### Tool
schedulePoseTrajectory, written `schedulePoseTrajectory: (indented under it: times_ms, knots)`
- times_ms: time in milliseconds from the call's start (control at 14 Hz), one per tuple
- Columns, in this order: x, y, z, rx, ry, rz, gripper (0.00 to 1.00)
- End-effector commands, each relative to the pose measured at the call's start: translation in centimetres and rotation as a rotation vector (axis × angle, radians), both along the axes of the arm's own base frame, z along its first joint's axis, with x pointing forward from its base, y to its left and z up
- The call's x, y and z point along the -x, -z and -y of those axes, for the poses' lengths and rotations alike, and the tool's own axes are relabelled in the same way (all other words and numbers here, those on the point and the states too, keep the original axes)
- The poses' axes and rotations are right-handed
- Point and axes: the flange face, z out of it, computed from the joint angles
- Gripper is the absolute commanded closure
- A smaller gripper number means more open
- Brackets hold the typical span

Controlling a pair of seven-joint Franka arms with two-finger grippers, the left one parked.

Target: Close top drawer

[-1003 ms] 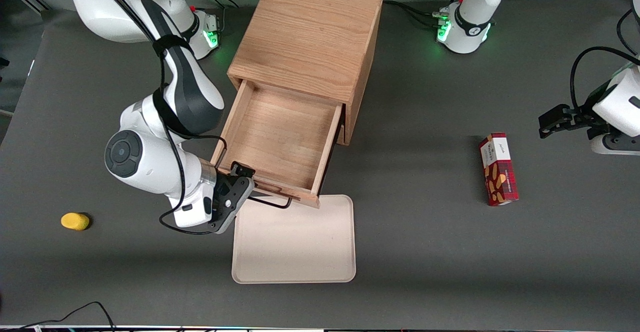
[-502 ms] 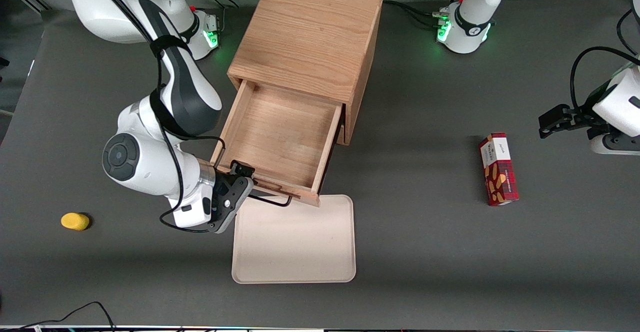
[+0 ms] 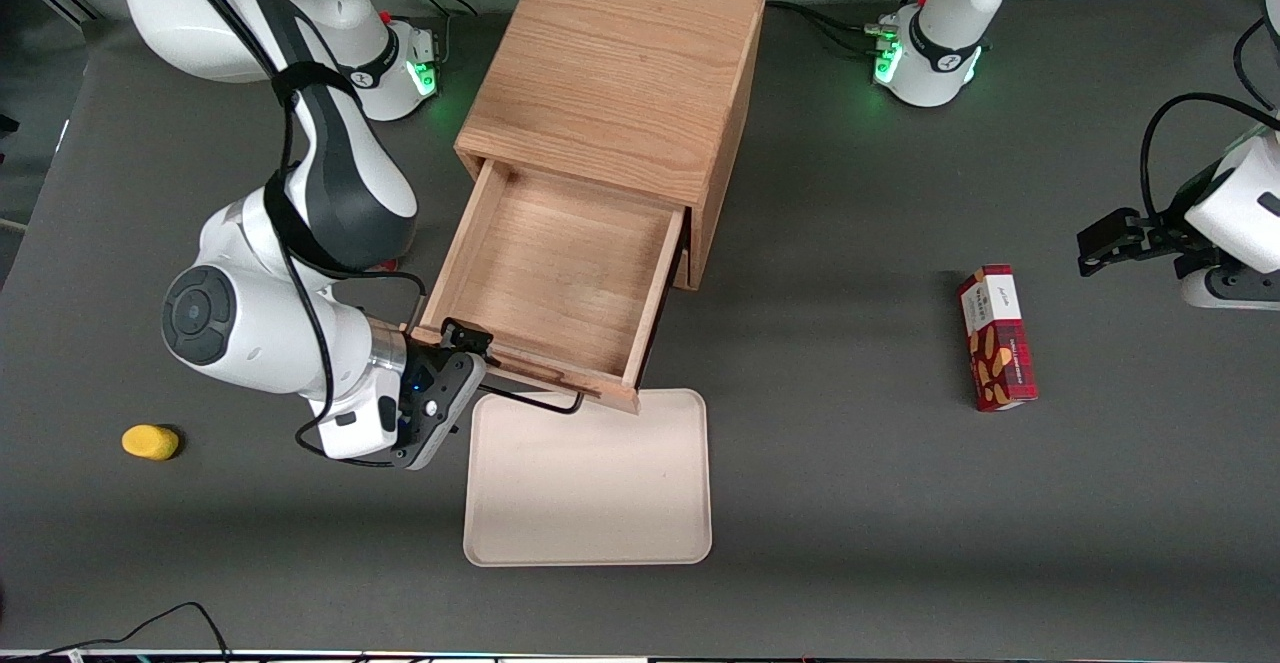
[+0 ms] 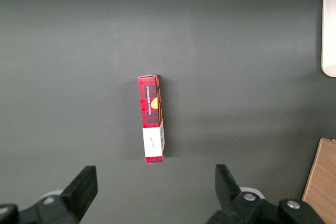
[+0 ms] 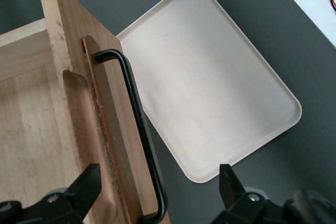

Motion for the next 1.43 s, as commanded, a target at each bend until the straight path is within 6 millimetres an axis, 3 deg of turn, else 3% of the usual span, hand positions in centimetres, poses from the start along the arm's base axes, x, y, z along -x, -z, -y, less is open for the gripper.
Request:
schedulePoseTrajectory:
  times_ms: [0,430,645,1362]
  knots:
    - [-0.7,0.3,0.6,-0.086,-0.026,-0.021,0.00]
    - [-1.3,1.0,1.5,-0.109,-0.040,-0.012,0.00]
    - [-2.1,2.2,1.7,-0.105,-0.047,-0.002,0.00]
    - [-2.3,3.8,1.2,-0.105,-0.041,-0.008,0.00]
